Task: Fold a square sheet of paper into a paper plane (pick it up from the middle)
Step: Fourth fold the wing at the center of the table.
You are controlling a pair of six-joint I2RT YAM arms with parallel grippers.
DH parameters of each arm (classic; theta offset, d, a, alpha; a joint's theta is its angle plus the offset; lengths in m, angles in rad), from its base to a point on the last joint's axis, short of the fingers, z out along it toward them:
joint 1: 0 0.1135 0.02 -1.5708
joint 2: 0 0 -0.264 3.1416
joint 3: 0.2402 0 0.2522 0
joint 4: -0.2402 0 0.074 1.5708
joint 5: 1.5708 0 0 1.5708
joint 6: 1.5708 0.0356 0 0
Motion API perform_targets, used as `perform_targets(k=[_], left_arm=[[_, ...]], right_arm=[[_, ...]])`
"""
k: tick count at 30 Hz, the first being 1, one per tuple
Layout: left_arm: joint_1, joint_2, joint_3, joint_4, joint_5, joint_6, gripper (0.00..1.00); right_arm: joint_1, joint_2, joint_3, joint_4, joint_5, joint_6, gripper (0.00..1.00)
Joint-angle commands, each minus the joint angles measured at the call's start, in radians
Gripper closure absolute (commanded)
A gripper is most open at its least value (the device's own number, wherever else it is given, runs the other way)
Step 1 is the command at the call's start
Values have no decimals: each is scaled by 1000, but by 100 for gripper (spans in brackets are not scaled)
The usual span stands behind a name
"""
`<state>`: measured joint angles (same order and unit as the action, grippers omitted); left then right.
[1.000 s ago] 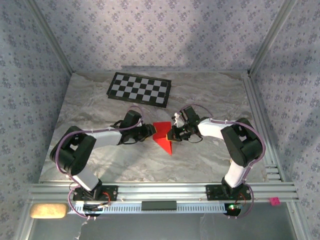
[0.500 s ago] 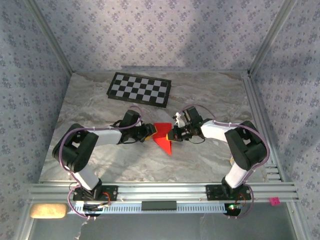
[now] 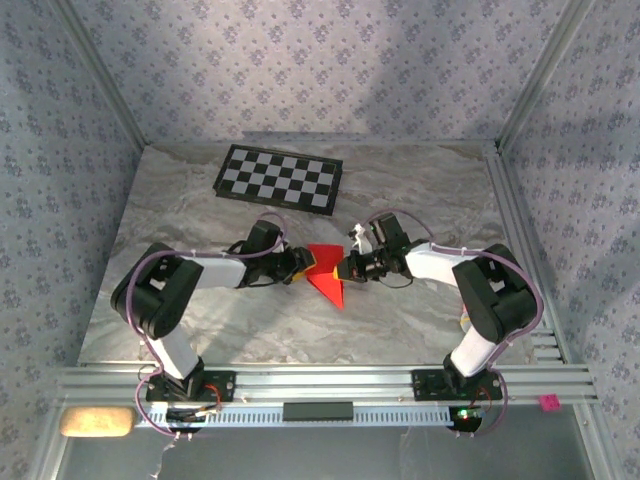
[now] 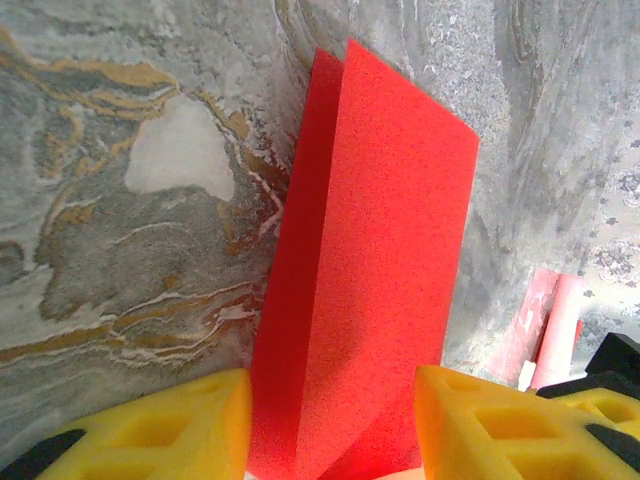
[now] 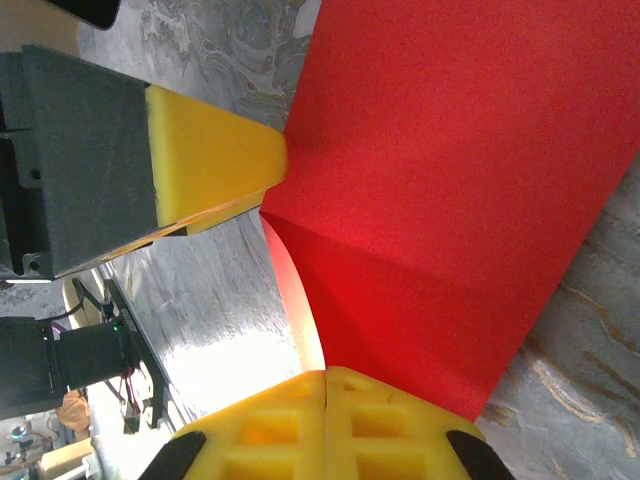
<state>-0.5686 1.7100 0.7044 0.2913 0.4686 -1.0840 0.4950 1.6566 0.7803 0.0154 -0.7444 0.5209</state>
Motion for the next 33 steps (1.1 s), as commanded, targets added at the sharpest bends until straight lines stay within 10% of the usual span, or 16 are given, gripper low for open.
perform_targets(k=[1, 33], left_arm=[[2, 21, 14, 39, 30, -12, 55], [-4, 12, 17, 110, 28, -35, 93]], right_arm=[[-7, -24, -13, 12, -27, 11, 100], [-49, -27, -23, -64, -4, -46, 92]])
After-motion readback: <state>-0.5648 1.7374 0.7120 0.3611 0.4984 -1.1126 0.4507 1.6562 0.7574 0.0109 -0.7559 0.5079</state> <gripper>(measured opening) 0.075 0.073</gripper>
